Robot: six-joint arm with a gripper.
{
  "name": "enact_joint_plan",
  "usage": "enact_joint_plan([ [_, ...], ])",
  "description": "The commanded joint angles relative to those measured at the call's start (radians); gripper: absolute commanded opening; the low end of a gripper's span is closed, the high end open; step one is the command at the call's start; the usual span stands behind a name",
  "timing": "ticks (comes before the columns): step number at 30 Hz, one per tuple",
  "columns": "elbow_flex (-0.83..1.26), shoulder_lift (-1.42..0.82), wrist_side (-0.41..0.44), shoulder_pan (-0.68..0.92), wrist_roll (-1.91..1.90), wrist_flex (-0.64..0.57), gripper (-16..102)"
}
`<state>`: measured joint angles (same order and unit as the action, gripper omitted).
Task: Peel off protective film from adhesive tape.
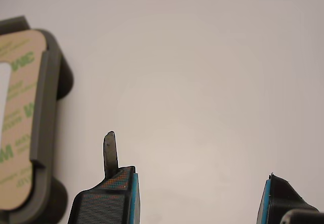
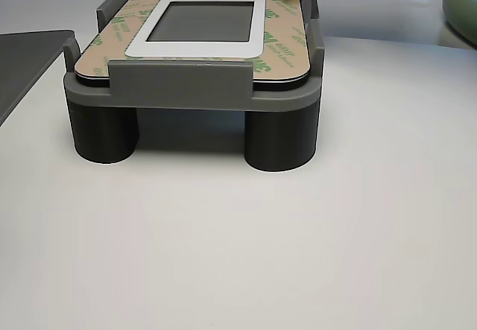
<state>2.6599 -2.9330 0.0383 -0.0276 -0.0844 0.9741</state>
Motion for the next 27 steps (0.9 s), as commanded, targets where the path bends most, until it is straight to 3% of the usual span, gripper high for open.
enact_joint_plan([
  [1, 0.015, 0.1, 0.209, 0.17, 1.413, -0.135, -10],
  [14, 0.015, 0.097, 0.198, 0.17, 1.499, -0.163, -10],
  [21, 0.015, 0.144, 0.146, 0.17, 1.824, -0.287, -10],
  [27, 0.014, 0.279, 0.037, 0.17, 2.077, -0.503, -10],
])
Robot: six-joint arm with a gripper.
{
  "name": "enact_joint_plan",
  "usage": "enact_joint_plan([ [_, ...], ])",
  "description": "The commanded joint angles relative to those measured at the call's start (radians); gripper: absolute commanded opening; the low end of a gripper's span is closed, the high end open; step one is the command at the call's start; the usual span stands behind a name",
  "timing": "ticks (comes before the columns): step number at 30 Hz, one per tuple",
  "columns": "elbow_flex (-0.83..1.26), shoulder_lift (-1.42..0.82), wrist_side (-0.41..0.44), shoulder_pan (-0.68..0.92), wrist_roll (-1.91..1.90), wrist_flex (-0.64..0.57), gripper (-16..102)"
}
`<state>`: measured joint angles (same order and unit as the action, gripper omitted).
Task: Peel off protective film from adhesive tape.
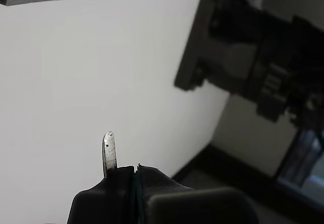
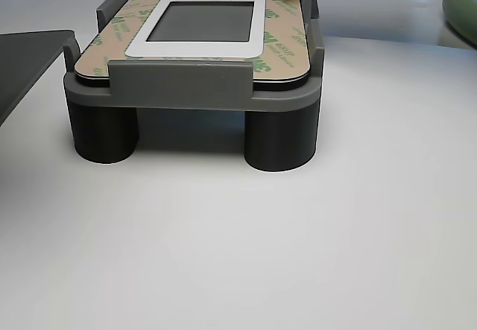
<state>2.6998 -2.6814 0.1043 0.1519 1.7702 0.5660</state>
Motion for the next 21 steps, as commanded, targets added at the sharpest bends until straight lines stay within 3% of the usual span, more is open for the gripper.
enact_joint_plan([
  [1, -0.028, 0.054, -0.048, -0.009, 0.247, -0.133, -10],
  [5, -0.034, 0.127, -0.087, 0.021, 0.287, -0.229, -10],
  [12, -0.031, 0.17, -0.095, 0.14, 0.244, -0.253, -10],
  [21, -0.16, 0.402, -0.137, 0.267, 0.114, -0.259, -10],
])
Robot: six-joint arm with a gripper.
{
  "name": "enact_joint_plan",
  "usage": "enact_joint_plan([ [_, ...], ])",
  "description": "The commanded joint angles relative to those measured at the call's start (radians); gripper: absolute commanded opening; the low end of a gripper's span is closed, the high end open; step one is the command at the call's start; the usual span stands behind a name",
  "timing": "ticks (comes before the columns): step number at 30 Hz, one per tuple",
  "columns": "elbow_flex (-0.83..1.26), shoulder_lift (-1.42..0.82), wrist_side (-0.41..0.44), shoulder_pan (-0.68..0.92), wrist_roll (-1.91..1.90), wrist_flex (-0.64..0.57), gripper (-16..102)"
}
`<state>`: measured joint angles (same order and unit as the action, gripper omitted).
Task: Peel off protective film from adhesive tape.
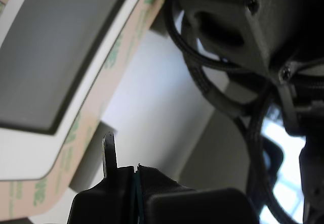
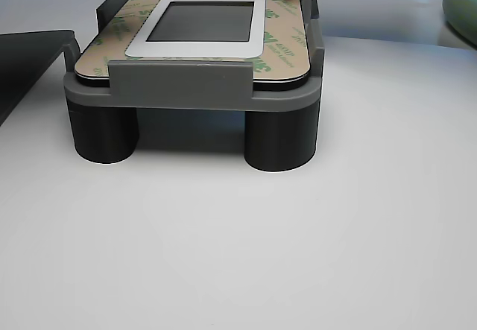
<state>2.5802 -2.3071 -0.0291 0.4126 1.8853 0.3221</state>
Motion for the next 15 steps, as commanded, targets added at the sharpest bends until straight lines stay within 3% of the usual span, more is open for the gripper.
enact_joint_plan([
  [1, -0.054, 0.049, -0.005, 0.012, 0.002, -0.009, -10],
  [9, -0.225, 0.278, -0.117, 0.02, 0.067, 0.041, -10],
  [15, -0.218, 0.344, -0.144, 0.032, 0.06, -0.049, -10],
])
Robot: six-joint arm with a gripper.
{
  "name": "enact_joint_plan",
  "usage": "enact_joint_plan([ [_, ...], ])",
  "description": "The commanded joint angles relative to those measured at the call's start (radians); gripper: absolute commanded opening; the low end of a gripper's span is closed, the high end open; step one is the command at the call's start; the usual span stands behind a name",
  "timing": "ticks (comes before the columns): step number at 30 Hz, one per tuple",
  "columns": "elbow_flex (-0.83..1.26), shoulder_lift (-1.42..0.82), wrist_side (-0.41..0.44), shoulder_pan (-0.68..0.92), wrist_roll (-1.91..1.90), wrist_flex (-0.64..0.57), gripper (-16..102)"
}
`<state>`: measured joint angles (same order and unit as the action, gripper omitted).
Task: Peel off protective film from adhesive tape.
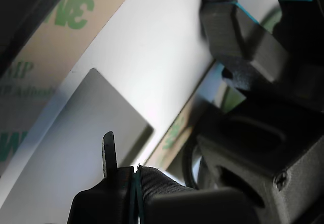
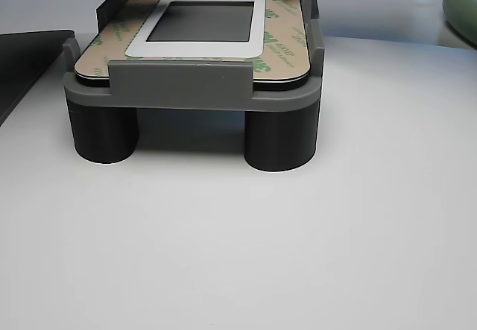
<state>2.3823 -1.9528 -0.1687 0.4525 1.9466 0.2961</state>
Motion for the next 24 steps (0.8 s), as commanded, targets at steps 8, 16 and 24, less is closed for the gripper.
enact_joint_plan([
  [8, -0.038, 0.058, -0.035, -0.003, -0.009, -0.089, -10],
  [16, -0.041, 0.066, -0.014, 0.043, -0.006, -0.095, -10],
  [24, -0.057, 0.112, -0.025, 0.048, -0.028, -0.123, -10],
])
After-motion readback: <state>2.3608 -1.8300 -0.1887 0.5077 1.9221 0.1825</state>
